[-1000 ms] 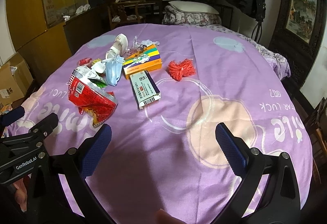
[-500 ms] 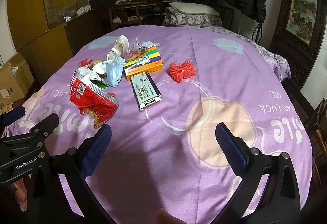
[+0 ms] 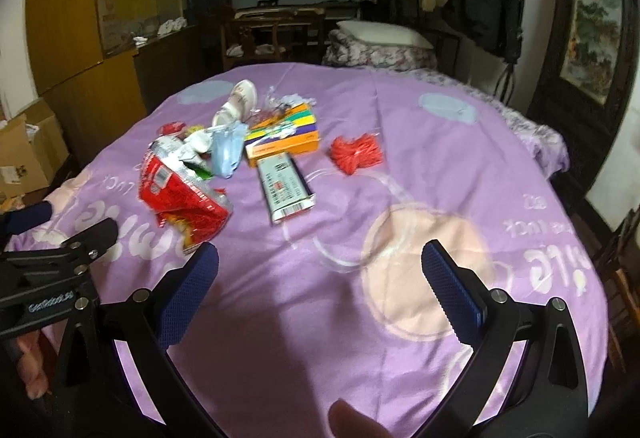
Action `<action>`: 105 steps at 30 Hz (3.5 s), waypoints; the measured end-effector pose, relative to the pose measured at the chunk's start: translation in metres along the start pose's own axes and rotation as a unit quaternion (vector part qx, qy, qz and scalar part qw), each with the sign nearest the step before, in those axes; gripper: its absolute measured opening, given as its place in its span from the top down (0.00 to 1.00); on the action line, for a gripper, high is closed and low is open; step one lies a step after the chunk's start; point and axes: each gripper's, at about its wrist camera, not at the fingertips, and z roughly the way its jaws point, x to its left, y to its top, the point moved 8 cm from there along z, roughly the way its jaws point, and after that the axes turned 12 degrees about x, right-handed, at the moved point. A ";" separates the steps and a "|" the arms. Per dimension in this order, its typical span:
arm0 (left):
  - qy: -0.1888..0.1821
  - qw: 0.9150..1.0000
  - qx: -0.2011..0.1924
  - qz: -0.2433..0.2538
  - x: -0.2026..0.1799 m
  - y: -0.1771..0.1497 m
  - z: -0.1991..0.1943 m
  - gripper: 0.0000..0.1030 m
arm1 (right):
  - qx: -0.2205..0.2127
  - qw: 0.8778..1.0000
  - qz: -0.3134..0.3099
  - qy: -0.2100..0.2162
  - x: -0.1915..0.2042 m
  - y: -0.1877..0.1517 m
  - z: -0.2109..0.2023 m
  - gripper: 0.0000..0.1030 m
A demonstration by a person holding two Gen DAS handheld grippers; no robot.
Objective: Collect trash
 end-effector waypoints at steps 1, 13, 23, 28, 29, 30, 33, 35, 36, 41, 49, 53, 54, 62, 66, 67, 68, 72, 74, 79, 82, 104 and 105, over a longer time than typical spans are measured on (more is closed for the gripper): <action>-0.017 1.000 0.014 -0.009 0.002 -0.001 0.004 0.05 | 0.000 1.000 0.003 0.024 0.001 0.000 -0.002 0.06; -0.045 0.991 0.123 -0.039 0.028 -0.011 0.069 0.06 | 0.055 0.985 0.118 0.114 -0.049 -0.014 0.032 0.06; -0.103 0.976 0.173 -0.088 -0.019 0.033 0.111 0.06 | 0.137 0.981 0.106 0.089 -0.061 -0.028 0.079 0.06; -0.096 0.970 0.189 -0.118 -0.025 0.047 0.128 0.09 | 0.133 0.984 0.090 0.081 -0.065 -0.026 0.084 0.05; -0.103 0.969 0.190 -0.123 -0.027 0.051 0.129 0.13 | 0.138 0.983 0.092 0.079 -0.066 -0.027 0.087 0.06; -0.104 0.967 0.195 -0.126 -0.028 0.051 0.132 0.19 | 0.143 0.982 0.093 0.078 -0.067 -0.027 0.089 0.06; -0.102 0.965 0.198 -0.138 -0.026 0.051 0.136 0.24 | 0.147 0.982 0.092 0.080 -0.066 -0.027 0.090 0.05; -0.095 0.967 0.194 -0.136 -0.025 0.050 0.136 0.30 | 0.142 0.982 0.092 0.082 -0.065 -0.025 0.088 0.05; -0.095 0.968 0.190 -0.135 -0.024 0.050 0.135 0.38 | 0.138 0.982 0.094 0.084 -0.064 -0.024 0.087 0.05; -0.127 0.966 0.182 -0.131 -0.019 0.045 0.127 0.84 | 0.151 0.981 0.084 0.091 -0.053 -0.023 0.085 0.05; -0.153 0.973 0.138 -0.103 0.020 0.021 0.076 0.85 | 0.121 0.990 0.019 0.068 -0.026 0.009 0.083 0.05; -0.131 0.978 0.124 -0.106 0.049 0.010 0.058 0.85 | 0.112 0.992 -0.028 0.040 -0.006 0.042 0.100 0.05; -0.126 0.979 0.122 -0.108 0.055 0.010 0.057 0.85 | 0.116 0.992 -0.044 0.036 0.001 0.048 0.106 0.06; -0.120 0.979 0.119 -0.115 0.081 0.007 0.059 0.84 | 0.161 0.983 -0.092 -0.001 0.029 0.069 0.154 0.05; -0.123 0.979 0.122 -0.106 0.077 0.009 0.067 0.84 | 0.206 0.974 -0.094 0.005 0.032 0.059 0.172 0.06; -0.125 0.979 0.122 -0.106 0.077 0.008 0.068 0.84 | 0.221 0.971 -0.086 0.010 0.030 0.057 0.177 0.05; -0.126 0.979 0.123 -0.105 0.076 0.007 0.068 0.84 | 0.222 0.972 -0.077 0.015 0.028 0.057 0.179 0.05; -0.128 0.978 0.127 -0.103 0.075 0.004 0.074 0.84 | 0.224 0.971 -0.077 0.014 0.024 0.056 0.179 0.05; -0.128 0.978 0.130 -0.102 0.074 0.002 0.077 0.84 | 0.220 0.972 -0.077 0.012 0.025 0.057 0.178 0.05; -0.125 0.978 0.132 -0.101 0.076 0.000 0.080 0.84 | 0.196 0.977 -0.089 0.005 0.039 0.069 0.175 0.06; -0.122 0.979 0.131 -0.098 0.075 0.001 0.079 0.84 | 0.188 0.977 -0.103 0.001 0.045 0.075 0.177 0.15; -0.088 0.984 0.092 -0.126 0.153 -0.056 -0.008 0.84 | 0.150 0.962 -0.178 0.145 0.167 -0.009 0.028 0.55; -0.079 0.984 0.087 -0.131 0.166 -0.064 -0.018 0.84 | 0.150 0.958 -0.187 0.157 0.178 -0.014 0.023 0.55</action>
